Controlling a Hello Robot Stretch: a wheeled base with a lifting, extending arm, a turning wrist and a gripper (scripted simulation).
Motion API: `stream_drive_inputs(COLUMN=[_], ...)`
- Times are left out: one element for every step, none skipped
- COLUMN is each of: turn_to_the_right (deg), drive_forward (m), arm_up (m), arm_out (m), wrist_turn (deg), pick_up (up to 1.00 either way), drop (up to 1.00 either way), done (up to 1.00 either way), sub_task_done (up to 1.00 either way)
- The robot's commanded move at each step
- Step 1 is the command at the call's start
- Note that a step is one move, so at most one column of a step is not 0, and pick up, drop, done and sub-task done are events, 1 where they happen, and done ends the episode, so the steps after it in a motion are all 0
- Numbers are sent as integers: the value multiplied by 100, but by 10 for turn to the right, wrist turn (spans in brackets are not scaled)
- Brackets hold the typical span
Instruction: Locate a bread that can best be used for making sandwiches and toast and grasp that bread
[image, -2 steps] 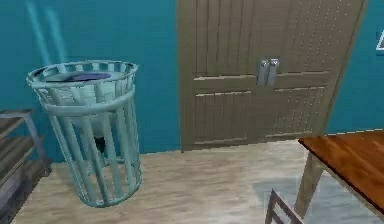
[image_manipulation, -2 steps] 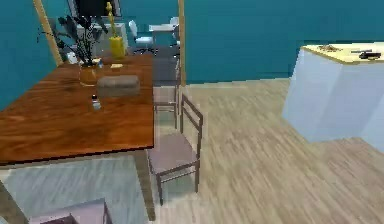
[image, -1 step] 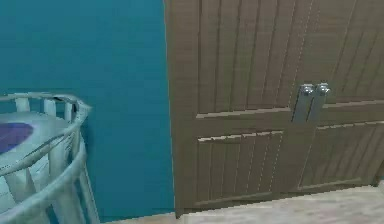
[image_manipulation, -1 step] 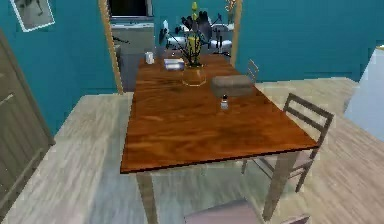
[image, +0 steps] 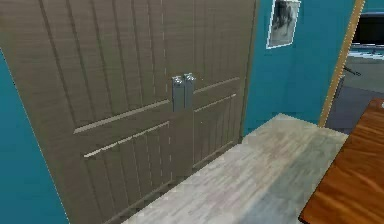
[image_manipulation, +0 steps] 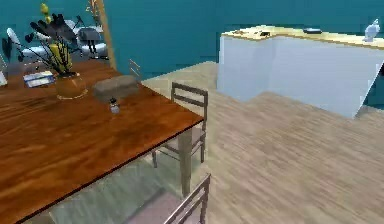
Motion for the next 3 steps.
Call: stream_drive_inputs(turn_to_the_right=[0, 450, 0], drive_forward=[70, 0, 80], arm_up=[0, 0, 0], arm_out=[0, 0, 0], wrist_turn=[0, 0, 0], pick_up=[0, 0, 0], drop=[0, 0, 0], done=[0, 0, 0], sub_task_done=[0, 0, 0])
